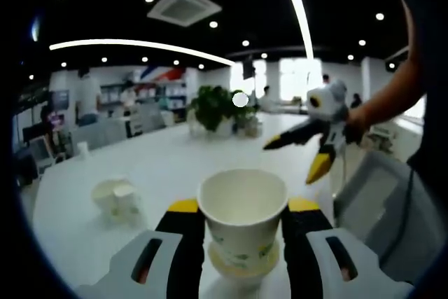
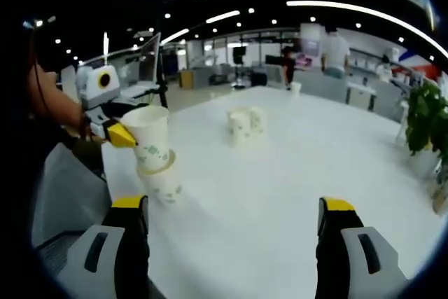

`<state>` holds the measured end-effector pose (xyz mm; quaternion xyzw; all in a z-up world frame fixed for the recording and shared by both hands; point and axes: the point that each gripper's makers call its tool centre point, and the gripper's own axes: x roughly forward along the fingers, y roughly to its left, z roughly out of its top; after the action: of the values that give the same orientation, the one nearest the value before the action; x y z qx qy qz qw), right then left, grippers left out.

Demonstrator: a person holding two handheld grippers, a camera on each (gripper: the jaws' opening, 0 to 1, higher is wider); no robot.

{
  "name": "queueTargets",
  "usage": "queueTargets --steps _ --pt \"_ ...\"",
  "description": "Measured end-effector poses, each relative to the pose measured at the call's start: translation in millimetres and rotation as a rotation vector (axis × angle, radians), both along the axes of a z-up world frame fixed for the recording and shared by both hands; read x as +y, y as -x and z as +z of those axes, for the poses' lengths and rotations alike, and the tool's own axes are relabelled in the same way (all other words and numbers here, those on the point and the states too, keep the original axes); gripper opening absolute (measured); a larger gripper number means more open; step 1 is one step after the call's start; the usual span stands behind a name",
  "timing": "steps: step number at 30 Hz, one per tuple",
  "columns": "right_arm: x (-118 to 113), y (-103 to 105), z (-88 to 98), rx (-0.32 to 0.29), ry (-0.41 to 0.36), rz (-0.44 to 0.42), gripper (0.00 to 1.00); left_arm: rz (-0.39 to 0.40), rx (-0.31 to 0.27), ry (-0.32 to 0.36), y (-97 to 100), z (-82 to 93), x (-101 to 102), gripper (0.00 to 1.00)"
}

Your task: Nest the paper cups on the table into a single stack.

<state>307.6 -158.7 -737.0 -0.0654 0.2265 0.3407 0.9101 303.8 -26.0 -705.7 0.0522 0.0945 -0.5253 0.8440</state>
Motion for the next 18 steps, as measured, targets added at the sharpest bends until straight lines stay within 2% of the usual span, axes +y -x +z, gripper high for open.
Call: queueTargets --steps 18 --pt "2.6 0.0 0.3 -0.002 0.011 0.011 0.99 -0.01 0.031 -0.054 1.4 -26.7 0.8 0.42"
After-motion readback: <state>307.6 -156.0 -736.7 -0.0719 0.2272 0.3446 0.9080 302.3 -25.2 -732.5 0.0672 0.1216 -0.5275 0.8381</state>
